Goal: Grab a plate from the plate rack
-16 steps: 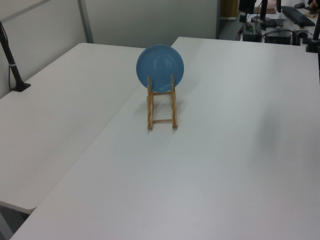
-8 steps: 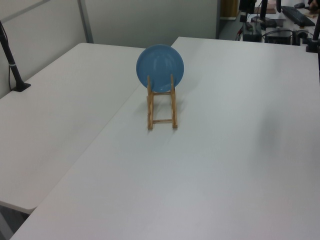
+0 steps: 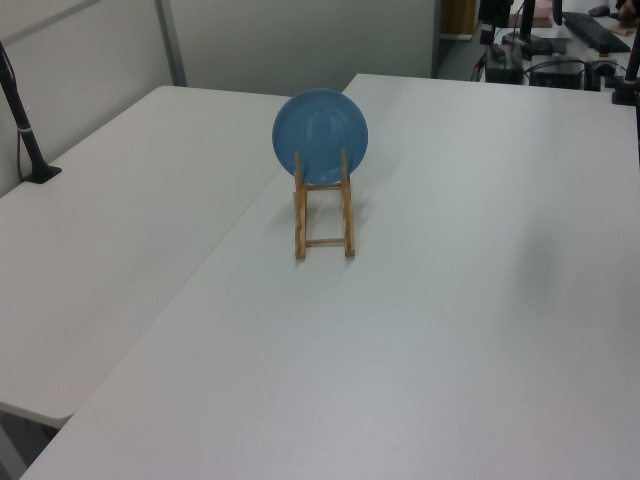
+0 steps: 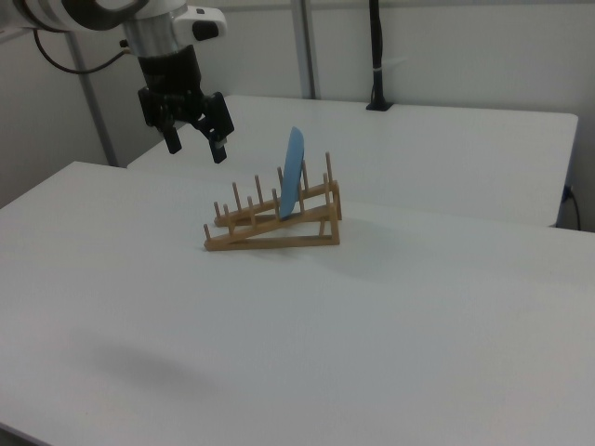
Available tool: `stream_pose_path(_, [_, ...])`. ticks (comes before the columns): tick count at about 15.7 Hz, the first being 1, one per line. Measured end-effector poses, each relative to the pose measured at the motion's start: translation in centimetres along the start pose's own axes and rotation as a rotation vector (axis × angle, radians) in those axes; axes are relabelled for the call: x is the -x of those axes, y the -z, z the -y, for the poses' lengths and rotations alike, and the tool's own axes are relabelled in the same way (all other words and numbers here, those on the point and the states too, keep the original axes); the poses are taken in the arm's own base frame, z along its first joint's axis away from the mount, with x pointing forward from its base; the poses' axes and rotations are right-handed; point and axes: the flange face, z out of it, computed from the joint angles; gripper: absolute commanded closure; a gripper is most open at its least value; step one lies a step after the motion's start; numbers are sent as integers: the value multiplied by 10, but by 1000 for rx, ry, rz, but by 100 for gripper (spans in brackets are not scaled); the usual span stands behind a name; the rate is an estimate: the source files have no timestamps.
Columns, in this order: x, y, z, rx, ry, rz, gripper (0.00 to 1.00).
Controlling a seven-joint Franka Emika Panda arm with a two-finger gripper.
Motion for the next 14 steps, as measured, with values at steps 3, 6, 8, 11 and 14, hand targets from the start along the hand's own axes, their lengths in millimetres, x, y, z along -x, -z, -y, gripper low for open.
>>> stream_pose_path(3, [0,0,0,0,3,3,0])
stream_pose_path(6, [3,-2,7,9,126,28,0])
stream_pose_path(8, [4,-5,9,14,270,50,0])
stream_pose_path(11, [1,-8,5,55,418,74,0])
stream_pose_path(14, [-8,-20,3,75,468,102,0])
